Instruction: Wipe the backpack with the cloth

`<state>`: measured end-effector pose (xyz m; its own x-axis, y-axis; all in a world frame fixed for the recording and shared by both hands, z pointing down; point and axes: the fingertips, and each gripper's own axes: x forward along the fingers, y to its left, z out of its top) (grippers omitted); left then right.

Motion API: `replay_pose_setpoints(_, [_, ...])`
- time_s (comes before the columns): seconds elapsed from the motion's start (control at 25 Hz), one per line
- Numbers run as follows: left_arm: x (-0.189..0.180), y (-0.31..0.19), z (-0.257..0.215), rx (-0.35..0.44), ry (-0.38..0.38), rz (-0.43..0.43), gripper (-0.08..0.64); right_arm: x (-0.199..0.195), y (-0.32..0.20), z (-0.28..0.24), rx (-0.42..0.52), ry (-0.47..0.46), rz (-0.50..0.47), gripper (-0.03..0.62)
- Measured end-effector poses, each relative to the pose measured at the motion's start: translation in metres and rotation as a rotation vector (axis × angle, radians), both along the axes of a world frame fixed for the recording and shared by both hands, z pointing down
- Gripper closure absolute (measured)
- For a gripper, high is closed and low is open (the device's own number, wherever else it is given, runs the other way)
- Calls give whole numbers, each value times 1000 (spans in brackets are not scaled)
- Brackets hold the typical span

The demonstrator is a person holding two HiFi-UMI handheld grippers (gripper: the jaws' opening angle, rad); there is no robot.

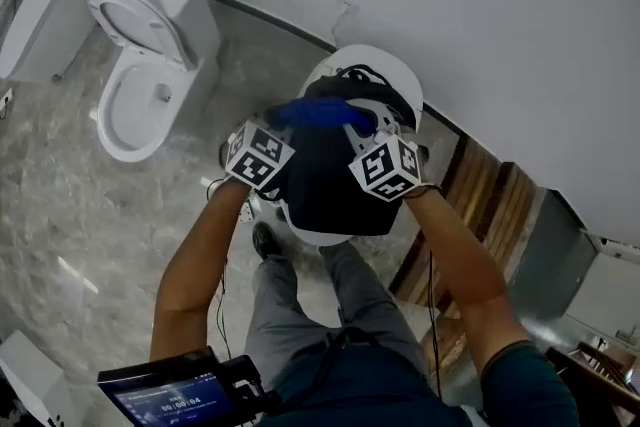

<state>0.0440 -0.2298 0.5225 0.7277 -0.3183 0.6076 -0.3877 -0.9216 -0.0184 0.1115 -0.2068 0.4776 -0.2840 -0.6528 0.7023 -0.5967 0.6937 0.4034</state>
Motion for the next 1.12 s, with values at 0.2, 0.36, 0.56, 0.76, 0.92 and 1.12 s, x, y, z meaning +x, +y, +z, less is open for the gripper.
replay_pose_setpoints(0.2, [31, -64, 107, -15, -229, 87, 531, 33, -81, 116, -160, 350, -264, 557])
replay_pose_setpoints(0.36, [40, -15, 124, 36, -264, 309, 531, 28, -37, 127, -343, 366, -499, 557])
replay_pose_setpoints(0.56, [36, -22, 135, 101, -295, 275, 531, 22, -93, 134, -268, 486, -521, 557])
replay_pose_setpoints(0.76, [32, -4, 132, 123, -322, 335, 531, 0, -62, 131, -373, 574, -732, 558])
replay_pose_setpoints(0.92, [17, 25, 130, 148, -306, 248, 531, -18, -51, 125, -365, 587, -807, 557])
replay_pose_setpoints(1.12, [10, 33, 160, 60, -333, 262, 531, -46, -45, 149, -434, 706, -923, 560])
